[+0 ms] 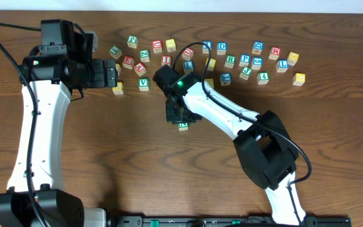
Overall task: Spell out NEURIPS
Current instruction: 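Lower the green N block onto the table and open the right gripper, then lift the right gripper and move it over the right-side blocks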
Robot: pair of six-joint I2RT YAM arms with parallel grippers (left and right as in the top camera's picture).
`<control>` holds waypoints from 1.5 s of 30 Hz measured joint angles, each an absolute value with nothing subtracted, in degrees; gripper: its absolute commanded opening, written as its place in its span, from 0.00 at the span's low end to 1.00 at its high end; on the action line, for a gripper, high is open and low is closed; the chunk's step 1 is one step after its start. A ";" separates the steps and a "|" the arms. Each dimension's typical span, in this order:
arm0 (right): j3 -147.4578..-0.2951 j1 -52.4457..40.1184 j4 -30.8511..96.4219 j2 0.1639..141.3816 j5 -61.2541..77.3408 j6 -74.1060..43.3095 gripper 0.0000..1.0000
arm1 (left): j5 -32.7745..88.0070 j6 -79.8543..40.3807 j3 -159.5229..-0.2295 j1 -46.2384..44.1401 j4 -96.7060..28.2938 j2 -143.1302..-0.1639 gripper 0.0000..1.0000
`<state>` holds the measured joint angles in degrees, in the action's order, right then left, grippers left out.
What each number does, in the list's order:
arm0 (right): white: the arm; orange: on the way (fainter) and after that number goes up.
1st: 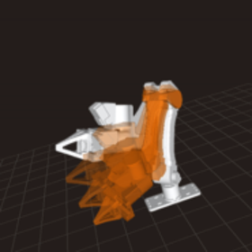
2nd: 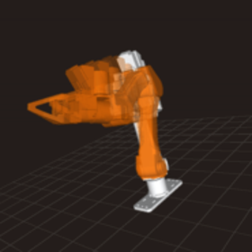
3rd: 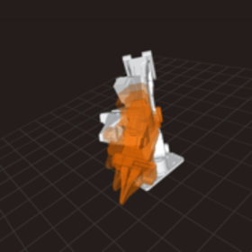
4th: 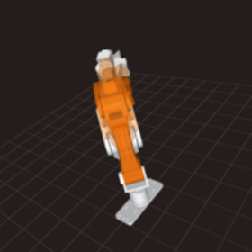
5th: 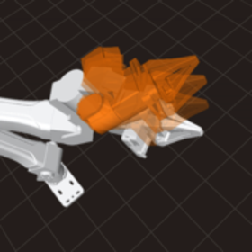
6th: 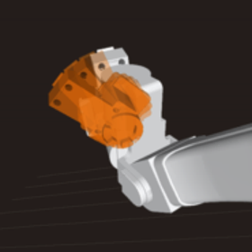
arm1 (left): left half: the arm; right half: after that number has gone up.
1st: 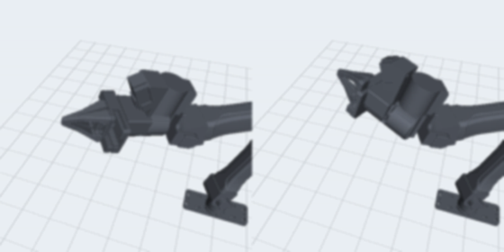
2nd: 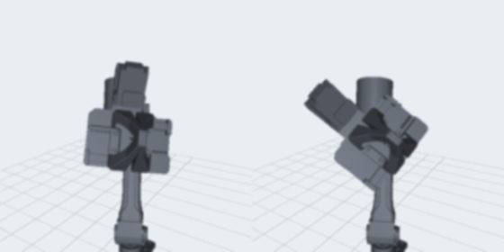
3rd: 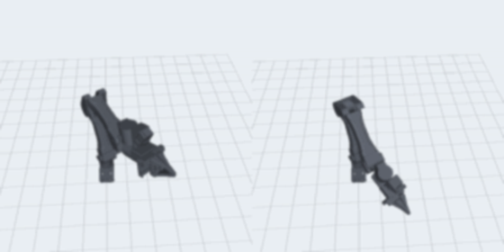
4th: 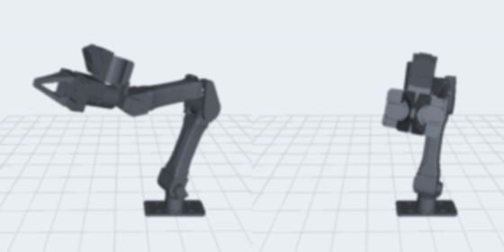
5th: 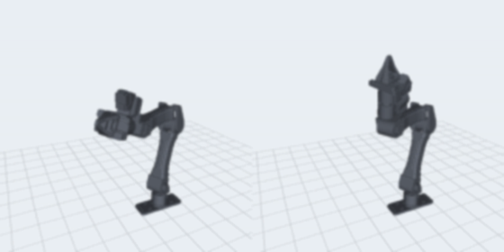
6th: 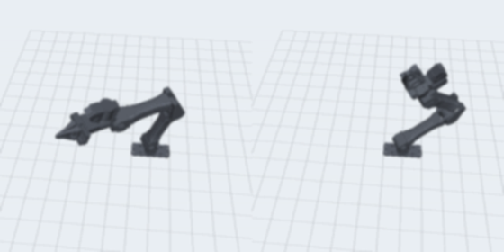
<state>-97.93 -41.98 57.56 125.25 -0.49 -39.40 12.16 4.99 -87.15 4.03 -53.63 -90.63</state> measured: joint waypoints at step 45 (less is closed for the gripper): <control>-104.79 -25.17 57.76 109.69 -1.13 -27.14 0.75 | 12.16 4.99 -87.15 4.03 -53.63 -90.63 0.98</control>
<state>-104.79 -25.17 57.76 109.69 -1.13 -27.14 12.16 4.99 -87.15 4.03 -53.63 -90.63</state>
